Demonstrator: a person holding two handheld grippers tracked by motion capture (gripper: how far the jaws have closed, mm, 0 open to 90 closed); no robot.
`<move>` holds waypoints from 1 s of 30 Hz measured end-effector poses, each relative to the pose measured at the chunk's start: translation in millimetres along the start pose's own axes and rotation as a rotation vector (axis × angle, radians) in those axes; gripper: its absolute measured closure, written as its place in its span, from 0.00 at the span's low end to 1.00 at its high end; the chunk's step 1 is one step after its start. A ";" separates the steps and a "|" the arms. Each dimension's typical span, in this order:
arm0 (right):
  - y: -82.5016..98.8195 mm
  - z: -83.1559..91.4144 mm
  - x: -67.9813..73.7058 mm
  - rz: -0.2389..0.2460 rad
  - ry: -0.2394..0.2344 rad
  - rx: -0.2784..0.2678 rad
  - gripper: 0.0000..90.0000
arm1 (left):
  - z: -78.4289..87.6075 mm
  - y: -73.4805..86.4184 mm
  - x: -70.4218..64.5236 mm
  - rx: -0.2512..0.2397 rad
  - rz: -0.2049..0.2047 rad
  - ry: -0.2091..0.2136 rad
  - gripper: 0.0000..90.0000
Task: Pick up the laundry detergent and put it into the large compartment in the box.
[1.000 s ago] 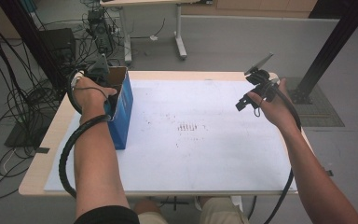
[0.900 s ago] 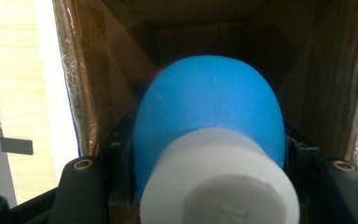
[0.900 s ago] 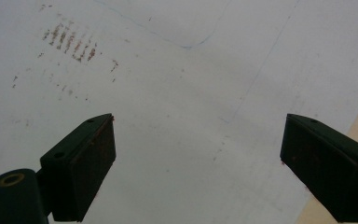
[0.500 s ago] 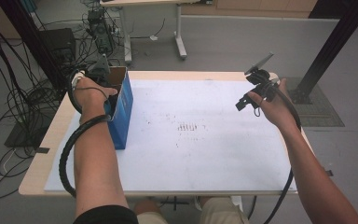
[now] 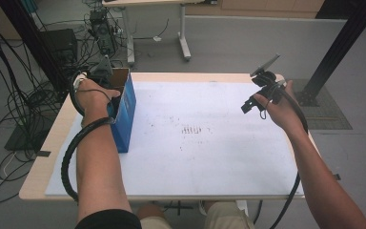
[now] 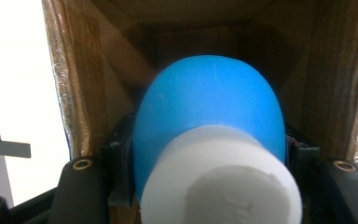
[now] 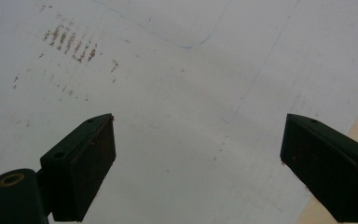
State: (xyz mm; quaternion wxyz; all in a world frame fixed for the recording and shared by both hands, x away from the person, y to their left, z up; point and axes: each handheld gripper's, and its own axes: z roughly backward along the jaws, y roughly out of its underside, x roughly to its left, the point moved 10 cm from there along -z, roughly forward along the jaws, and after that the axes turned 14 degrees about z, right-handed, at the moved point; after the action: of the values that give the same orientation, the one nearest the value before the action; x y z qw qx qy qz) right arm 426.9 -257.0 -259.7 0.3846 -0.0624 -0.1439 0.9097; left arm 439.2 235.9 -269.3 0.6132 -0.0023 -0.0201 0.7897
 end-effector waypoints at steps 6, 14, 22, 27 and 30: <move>-0.6 0.5 0.5 0.002 0.000 0.000 0.12 | -0.2 0.3 0.8 -0.003 0.003 0.004 0.42; 0.2 0.7 0.5 0.001 -0.001 -0.001 0.12 | -0.1 1.0 1.1 -0.006 0.004 0.005 0.42; 1.1 1.6 -0.7 -0.002 0.002 -0.004 0.12 | -0.1 0.8 1.0 -0.008 0.004 0.004 0.42; 0.7 1.2 -0.3 -0.002 0.001 -0.002 0.12 | -0.2 1.1 1.6 -0.012 0.005 0.006 0.42; 0.4 1.7 -0.5 0.000 0.001 -0.005 0.12 | -0.1 1.2 1.4 -0.013 0.004 0.005 0.42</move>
State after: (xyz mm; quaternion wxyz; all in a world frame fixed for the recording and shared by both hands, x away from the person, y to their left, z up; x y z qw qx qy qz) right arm 426.6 -258.1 -258.2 0.3845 -0.0639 -0.1459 0.9093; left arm 437.7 237.0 -269.4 0.6115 -0.0082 -0.0235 0.7908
